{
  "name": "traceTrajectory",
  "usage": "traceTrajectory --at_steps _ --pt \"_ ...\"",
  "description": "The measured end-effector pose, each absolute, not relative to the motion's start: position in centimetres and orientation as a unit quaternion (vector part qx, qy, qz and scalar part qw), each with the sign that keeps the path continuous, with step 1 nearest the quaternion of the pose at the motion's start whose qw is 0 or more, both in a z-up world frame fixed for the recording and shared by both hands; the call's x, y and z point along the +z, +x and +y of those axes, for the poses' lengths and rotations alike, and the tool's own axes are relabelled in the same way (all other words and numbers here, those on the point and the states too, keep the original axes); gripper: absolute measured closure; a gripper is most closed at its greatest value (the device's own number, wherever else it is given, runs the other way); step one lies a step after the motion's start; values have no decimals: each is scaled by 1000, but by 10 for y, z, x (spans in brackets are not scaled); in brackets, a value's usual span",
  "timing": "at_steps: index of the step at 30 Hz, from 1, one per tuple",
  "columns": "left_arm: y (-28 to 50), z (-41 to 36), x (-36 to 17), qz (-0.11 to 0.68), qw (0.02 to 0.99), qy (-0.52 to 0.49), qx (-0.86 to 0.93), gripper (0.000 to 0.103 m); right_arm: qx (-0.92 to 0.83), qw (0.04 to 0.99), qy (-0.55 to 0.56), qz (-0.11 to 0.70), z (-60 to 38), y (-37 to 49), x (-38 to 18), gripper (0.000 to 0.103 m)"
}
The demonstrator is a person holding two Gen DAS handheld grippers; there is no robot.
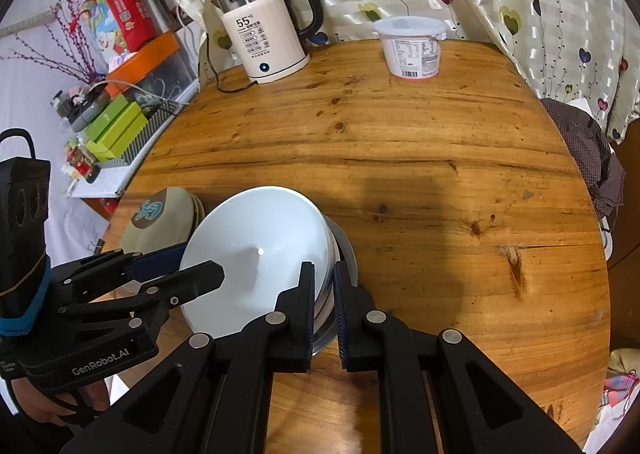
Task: Organize plates and bowls
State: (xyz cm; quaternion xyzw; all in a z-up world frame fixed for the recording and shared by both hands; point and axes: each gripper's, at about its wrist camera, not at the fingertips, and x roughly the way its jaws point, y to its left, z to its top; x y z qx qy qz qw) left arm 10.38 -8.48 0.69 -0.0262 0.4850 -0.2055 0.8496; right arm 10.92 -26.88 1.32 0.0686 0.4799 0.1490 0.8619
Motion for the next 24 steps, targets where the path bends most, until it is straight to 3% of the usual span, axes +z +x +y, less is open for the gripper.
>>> traceTrajectory --at_steps 24 --pt "102 -80 8 484 848 -37 -214 64 147 861 63 483 -268 114 10 93"
